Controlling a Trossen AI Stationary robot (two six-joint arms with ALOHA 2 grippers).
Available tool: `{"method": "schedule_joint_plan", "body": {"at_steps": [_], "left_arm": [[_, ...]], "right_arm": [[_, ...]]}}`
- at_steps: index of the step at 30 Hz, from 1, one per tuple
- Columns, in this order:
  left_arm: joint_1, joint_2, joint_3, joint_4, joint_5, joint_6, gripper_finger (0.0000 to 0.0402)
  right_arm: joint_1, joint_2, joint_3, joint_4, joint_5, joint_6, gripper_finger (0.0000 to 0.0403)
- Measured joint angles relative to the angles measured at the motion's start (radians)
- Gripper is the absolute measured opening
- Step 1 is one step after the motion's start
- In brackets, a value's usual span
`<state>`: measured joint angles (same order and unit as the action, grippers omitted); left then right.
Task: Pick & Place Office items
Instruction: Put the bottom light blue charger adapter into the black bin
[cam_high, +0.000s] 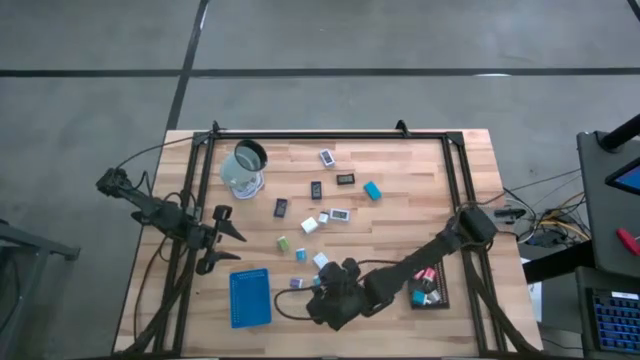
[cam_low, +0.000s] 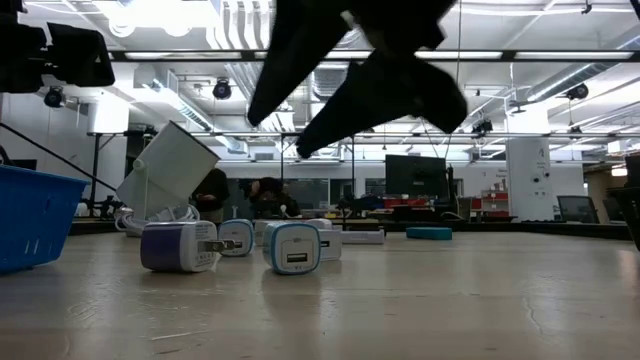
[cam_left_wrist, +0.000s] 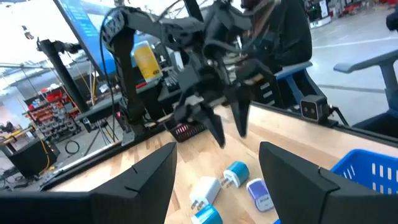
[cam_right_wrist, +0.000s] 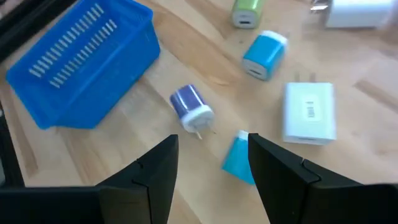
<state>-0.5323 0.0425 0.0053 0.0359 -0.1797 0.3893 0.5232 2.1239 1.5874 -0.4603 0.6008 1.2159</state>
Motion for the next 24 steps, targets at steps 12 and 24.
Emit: {"method": "schedule_joint_plan", "body": {"at_steps": [12,24], "left_arm": [[0.000,0.018,0.000,-0.001,-0.001,0.000,0.0234],[0.000,0.019,0.000,-0.001,-0.001,0.000,0.0234]], "right_arm": [[-0.010,0.038,0.010,-0.049,-0.035,0.097,0.0187],[-0.014,0.038,-0.016,-0.030,-0.034,0.086,0.0187]]}}
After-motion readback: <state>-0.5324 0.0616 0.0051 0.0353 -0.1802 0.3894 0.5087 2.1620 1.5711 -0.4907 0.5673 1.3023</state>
